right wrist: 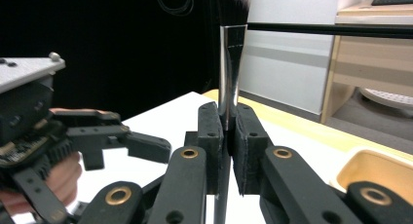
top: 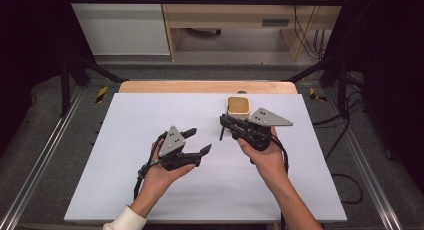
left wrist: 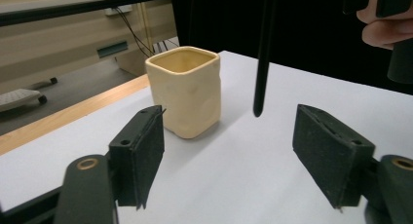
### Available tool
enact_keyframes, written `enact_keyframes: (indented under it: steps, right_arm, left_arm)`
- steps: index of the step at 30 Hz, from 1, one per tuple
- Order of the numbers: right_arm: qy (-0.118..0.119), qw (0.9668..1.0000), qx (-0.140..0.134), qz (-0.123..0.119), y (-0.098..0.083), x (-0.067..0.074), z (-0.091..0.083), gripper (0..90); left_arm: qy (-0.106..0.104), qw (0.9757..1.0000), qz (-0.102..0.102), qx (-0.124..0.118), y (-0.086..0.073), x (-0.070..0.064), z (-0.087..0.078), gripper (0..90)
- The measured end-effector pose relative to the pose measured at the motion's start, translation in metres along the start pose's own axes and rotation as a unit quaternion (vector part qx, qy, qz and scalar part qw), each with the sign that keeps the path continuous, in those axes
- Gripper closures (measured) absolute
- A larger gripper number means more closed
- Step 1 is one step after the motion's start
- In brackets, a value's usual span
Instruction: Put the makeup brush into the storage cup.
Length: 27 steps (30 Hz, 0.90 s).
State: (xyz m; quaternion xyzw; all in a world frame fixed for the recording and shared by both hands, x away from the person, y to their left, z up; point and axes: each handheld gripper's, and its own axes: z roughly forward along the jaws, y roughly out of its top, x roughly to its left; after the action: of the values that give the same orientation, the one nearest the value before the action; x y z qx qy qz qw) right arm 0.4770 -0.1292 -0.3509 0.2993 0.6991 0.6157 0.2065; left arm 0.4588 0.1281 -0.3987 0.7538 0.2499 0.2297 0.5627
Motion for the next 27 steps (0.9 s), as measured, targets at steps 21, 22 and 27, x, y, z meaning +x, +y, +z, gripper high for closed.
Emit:
enact_keyframes:
  steps: [21,22,27]
  right_arm:
    - [-0.036,0.9991,0.012,-0.016,0.001,-0.019,-0.018,83.6]
    - [-0.037,0.9991,0.013,-0.016,0.001,-0.020,-0.019,83.7]
    - [-0.044,0.9989,0.012,-0.014,0.001,-0.025,-0.023,83.7]
  left_arm:
    - [0.042,0.9986,0.002,-0.031,-0.023,0.041,-0.053,11.3]
    - [0.046,0.9984,0.003,-0.031,-0.025,0.043,-0.055,11.3]
    - [0.060,0.9973,-0.006,-0.042,-0.032,0.054,-0.068,11.2]
